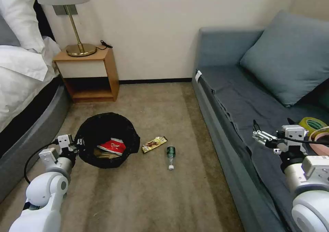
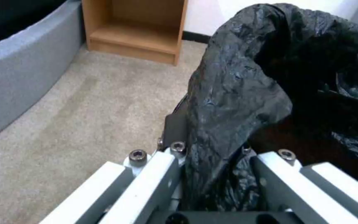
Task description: Pick up the trash bin, then pick up the garbage on the floor and place it into the trash bin.
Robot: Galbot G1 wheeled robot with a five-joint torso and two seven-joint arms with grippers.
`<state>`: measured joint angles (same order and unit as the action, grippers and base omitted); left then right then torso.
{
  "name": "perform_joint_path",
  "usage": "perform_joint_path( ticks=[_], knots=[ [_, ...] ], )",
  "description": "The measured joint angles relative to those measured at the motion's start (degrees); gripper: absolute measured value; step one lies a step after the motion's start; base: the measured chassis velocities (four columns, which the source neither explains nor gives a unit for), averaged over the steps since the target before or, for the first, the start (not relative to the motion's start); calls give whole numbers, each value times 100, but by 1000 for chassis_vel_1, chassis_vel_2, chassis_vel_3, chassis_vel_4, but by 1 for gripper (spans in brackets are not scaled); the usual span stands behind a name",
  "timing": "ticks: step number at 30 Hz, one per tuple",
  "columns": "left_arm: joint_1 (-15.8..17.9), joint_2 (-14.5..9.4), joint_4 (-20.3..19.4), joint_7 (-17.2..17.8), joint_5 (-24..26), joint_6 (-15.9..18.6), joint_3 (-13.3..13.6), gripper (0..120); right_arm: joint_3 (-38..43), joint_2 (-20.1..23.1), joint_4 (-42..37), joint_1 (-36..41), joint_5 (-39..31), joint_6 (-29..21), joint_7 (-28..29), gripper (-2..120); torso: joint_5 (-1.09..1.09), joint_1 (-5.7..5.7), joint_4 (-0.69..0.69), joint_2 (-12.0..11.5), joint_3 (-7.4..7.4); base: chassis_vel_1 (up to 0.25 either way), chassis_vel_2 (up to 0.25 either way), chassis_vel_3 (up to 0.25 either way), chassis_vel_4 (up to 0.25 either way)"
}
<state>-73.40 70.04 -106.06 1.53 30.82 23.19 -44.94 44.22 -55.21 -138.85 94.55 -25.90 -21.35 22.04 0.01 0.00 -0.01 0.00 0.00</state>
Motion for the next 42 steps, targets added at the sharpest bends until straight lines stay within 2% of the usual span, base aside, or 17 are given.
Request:
perform_joint_path(
  ticks=[24,42],
  knots=[
    [60,-123,150,53,-69,-76,-269,4,-122,40,100,-73,44,21,-65,100,0,0,0,0,0,-6,6,8,-7],
    [58,-123,215,44,-80,-101,-399,4,-160,101,166,-175,53,28,-89,100,0,0,0,0,0,-36,42,35,-42]
  ],
)
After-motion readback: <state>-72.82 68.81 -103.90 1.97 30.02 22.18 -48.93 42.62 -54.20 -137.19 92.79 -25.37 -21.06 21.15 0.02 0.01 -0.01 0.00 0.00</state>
